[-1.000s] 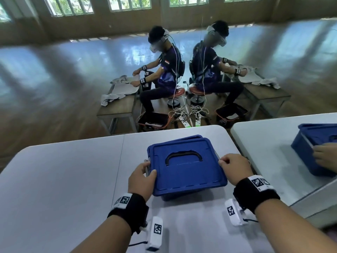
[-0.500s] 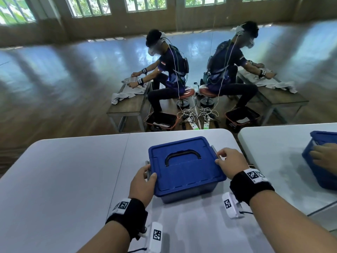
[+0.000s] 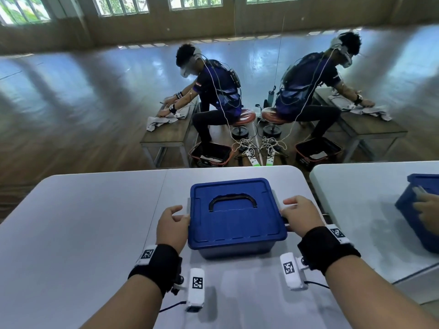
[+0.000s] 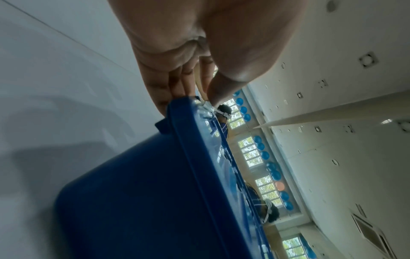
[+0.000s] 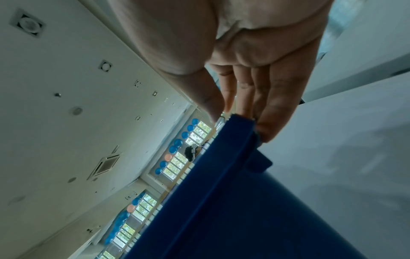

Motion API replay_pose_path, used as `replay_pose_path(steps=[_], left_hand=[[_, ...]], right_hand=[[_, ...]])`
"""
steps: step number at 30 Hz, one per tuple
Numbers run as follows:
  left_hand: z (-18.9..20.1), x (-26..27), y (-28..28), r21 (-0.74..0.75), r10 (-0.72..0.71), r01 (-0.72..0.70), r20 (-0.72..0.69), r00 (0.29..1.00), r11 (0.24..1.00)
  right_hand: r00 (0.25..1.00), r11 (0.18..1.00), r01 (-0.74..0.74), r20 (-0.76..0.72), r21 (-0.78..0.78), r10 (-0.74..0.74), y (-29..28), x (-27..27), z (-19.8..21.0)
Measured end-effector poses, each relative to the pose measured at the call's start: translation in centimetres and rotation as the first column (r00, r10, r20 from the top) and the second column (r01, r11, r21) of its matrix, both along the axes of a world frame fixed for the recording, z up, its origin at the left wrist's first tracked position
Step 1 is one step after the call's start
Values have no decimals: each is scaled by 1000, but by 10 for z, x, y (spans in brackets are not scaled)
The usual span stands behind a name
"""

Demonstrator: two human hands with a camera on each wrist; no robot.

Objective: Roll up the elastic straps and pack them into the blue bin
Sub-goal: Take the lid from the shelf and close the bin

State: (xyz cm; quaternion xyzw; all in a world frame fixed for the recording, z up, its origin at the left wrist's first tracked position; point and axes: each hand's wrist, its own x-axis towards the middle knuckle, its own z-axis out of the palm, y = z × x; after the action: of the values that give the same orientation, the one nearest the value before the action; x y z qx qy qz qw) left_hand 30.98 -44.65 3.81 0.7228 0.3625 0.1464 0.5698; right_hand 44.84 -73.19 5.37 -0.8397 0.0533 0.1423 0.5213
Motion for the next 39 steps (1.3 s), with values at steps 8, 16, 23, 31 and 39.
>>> replay_pose_path(steps=[8,16,23,31,39], left_hand=[[-5,-4,14,-213,-39,38,1,999,976],[-8,0,15,-279,-92,80,-28,995,957],[-10,-2,18,-235,-74,74,10,997,969],[-8,-5,27,-120,-58,62,31,998,991],[-8,-12,36,-60,-109,111,34,993,992]], right_hand=[[999,989,18,-41,150,-12,1,-6,-3],[989,960,-7,-142,279,49,-1,-4,-9],[988,945,5,-147,328,46,4,-8,-11],[998,979,-53,-21,199,58,22,-13,-3],[972,961,-133,157,-243,174,42,-13,-11]])
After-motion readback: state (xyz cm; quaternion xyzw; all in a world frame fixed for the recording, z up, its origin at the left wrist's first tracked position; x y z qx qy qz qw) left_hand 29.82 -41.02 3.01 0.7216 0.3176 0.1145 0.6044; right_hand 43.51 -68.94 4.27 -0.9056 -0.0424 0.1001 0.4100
